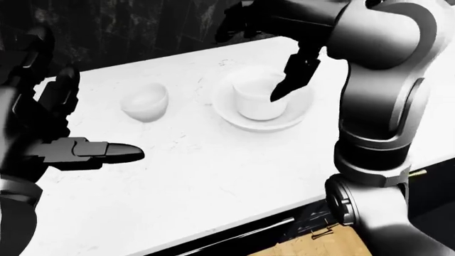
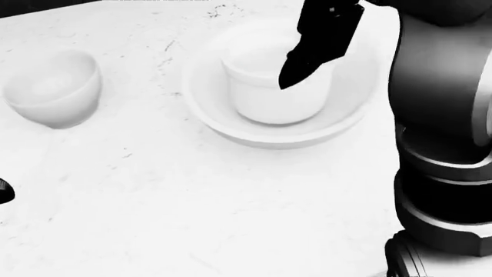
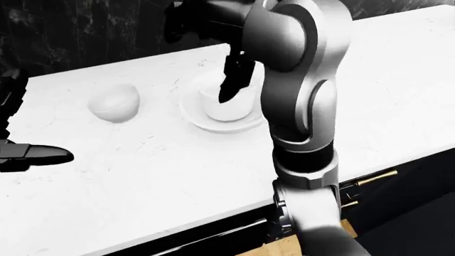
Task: Stack the bowls from largest to smallest.
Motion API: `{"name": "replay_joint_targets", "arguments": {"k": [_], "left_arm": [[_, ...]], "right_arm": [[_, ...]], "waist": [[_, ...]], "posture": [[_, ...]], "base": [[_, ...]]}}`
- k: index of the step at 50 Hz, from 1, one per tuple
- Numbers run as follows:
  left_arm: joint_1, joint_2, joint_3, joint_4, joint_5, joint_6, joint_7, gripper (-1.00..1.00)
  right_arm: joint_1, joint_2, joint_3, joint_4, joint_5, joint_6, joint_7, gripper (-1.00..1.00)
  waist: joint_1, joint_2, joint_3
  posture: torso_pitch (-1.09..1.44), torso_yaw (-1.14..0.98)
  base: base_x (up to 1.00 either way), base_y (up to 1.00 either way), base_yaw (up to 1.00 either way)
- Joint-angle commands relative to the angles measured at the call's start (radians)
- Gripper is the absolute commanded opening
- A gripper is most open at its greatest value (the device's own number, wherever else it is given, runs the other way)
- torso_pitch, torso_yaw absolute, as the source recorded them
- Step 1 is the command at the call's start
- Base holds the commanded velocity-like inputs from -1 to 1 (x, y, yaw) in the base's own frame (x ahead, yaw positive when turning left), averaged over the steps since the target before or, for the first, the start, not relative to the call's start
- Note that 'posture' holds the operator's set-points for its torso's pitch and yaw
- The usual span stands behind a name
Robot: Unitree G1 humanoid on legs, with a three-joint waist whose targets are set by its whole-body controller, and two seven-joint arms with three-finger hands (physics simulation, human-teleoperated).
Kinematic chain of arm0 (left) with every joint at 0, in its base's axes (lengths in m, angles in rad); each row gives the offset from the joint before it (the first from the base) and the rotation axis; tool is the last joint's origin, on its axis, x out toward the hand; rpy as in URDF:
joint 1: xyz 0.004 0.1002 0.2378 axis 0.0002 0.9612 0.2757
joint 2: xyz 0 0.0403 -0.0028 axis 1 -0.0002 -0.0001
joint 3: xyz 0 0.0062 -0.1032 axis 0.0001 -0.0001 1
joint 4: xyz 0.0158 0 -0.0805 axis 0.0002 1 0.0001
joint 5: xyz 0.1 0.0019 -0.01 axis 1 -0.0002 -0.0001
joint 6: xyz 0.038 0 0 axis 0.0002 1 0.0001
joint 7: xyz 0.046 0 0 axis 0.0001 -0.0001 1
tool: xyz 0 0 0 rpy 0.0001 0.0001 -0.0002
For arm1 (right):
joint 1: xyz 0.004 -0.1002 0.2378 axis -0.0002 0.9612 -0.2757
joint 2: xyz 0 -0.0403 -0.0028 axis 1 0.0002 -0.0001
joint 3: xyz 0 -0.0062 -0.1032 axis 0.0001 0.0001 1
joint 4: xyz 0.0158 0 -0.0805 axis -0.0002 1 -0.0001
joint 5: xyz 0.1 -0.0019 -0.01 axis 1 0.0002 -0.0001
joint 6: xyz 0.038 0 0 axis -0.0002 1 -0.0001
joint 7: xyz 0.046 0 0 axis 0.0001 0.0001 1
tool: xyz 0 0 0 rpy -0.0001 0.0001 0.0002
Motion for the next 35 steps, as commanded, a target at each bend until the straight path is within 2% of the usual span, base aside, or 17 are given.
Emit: {"name": "replay_joint_targets", "arguments": {"k": [1, 11, 16, 18, 23, 29, 31, 35], "left_arm": [[-0.008, 0.032, 0.039, -0.003, -0.033, -0.039, 0.025, 1.0], [0.05, 0.092, 0.073, 0.017, -0.103, -0.108, 0.056, 1.0], [0.07, 0.113, 0.102, 0.02, -0.133, -0.123, 0.061, 1.0], [0.08, 0.117, 0.113, 0.02, -0.142, -0.129, 0.06, 1.0], [0.111, 0.128, 0.151, 0.017, -0.167, -0.138, 0.058, 1.0], [0.135, 0.129, 0.17, 0.02, -0.158, -0.153, 0.036, 1.0], [0.142, 0.121, 0.169, 0.019, -0.141, -0.157, 0.022, 1.0], [0.153, 0.101, 0.169, 0.019, -0.105, -0.159, -0.01, 1.0]], "right_arm": [[-0.046, 0.035, 0.006, 0.011, -0.025, 0.004, -0.032, 0.4], [-0.102, 0.243, 0.08, 0.189, -0.077, -0.032, -0.222, 0.32], [-0.084, 0.335, 0.116, 0.264, -0.12, -0.067, -0.309, 0.32], [-0.086, 0.369, 0.131, 0.34, -0.145, -0.102, -0.405, 0.4], [-0.088, 0.437, 0.143, 0.474, -0.18, -0.135, -0.526, 0.39], [-0.182, 0.461, 0.121, 0.759, -0.169, -0.182, -0.728, 0.45], [-0.214, 0.456, 0.119, 0.855, -0.163, -0.202, -0.792, 0.53], [-0.289, 0.461, 0.106, 1.049, -0.133, -0.228, -0.923, 0.56]], "waist": [[0.001, 0.005, -0.019], [-0.004, 0.026, -0.02], [-0.006, 0.034, -0.021], [-0.007, 0.036, -0.022], [-0.009, 0.044, -0.026], [-0.011, 0.053, -0.028], [-0.01, 0.054, -0.029], [-0.009, 0.056, -0.031]], "posture": [[0.0, 0.0], [0.0, 0.0], [0.0, 0.0], [0.0, 0.0], [0.0, 0.0], [0.0, 0.0], [0.0, 0.0], [0.0, 0.0]], "base": [[0.0, 0.0, 0.0], [0.0, 0.0, 0.0], [0.0, 0.0, 0.0], [0.0, 0.0, 0.0], [0.0, 0.0, 0.0], [0.0, 0.0, 0.0], [0.0, 0.0, 0.0], [0.0, 0.0, 0.0]]}}
